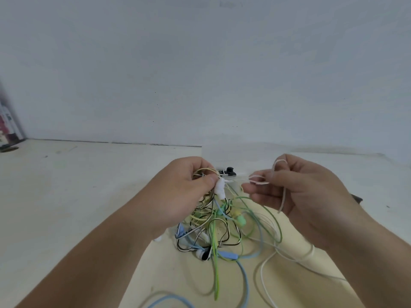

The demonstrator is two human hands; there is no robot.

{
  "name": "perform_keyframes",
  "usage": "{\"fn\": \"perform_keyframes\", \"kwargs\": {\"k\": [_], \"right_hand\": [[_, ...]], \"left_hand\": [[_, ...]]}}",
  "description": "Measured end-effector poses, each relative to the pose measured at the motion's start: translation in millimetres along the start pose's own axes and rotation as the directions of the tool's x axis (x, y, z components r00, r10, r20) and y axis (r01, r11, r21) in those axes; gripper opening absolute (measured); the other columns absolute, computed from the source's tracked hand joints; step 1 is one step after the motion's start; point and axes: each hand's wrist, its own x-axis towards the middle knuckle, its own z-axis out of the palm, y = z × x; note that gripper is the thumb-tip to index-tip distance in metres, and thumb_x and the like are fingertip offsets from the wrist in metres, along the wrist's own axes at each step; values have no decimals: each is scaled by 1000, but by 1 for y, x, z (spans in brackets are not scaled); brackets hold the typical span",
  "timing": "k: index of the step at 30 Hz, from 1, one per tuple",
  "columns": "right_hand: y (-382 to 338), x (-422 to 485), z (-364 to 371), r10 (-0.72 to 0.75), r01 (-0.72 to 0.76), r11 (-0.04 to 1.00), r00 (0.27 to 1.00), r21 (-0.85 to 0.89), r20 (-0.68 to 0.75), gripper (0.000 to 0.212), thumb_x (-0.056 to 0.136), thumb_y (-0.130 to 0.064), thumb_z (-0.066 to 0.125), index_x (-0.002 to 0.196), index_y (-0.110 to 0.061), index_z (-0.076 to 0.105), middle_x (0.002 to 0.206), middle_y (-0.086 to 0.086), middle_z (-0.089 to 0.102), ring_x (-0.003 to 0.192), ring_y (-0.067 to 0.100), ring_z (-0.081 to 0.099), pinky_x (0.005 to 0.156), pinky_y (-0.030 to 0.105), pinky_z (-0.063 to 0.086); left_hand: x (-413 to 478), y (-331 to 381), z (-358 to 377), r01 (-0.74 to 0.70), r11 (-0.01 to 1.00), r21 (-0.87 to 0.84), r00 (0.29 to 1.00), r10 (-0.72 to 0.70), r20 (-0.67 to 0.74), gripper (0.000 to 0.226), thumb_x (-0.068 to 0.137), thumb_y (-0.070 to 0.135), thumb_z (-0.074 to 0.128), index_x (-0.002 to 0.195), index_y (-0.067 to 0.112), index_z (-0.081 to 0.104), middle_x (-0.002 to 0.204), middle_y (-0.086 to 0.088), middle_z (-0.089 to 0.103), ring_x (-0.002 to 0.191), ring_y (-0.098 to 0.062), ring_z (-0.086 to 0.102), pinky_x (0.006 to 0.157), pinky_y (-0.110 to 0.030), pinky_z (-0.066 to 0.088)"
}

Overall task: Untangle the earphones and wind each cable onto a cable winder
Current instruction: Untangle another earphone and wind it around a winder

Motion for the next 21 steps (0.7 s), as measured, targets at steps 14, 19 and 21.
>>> {"fn": "perform_keyframes", "kwargs": {"k": [14,19,21], "right_hand": [[7,7,-11,81,-98,976,992,-193,-96,34,96,5,49,72,-17,41,61,5,56,50,21,56,48,28,49],[7,10,-14,2,-40,959,991,-281,-133,32,94,3,50,72,-19,39,60,3,41,49,19,40,51,30,38],[8,10,-14,-11,-34,953,989,-300,-146,31,93,3,51,72,-18,40,59,3,38,49,18,37,51,30,37]], "left_hand": [[2,-3,2,-62,955,-291,993,88,79,31,62,18,73,91,30,73,76,3,66,68,-12,57,70,-29,46],[2,-1,0,-31,943,-331,998,47,40,35,57,17,75,89,28,72,70,7,59,63,-9,53,59,-16,41],[1,1,0,-19,934,-358,999,32,29,26,67,10,79,89,23,72,76,-2,63,61,-8,55,48,-9,38]]}}
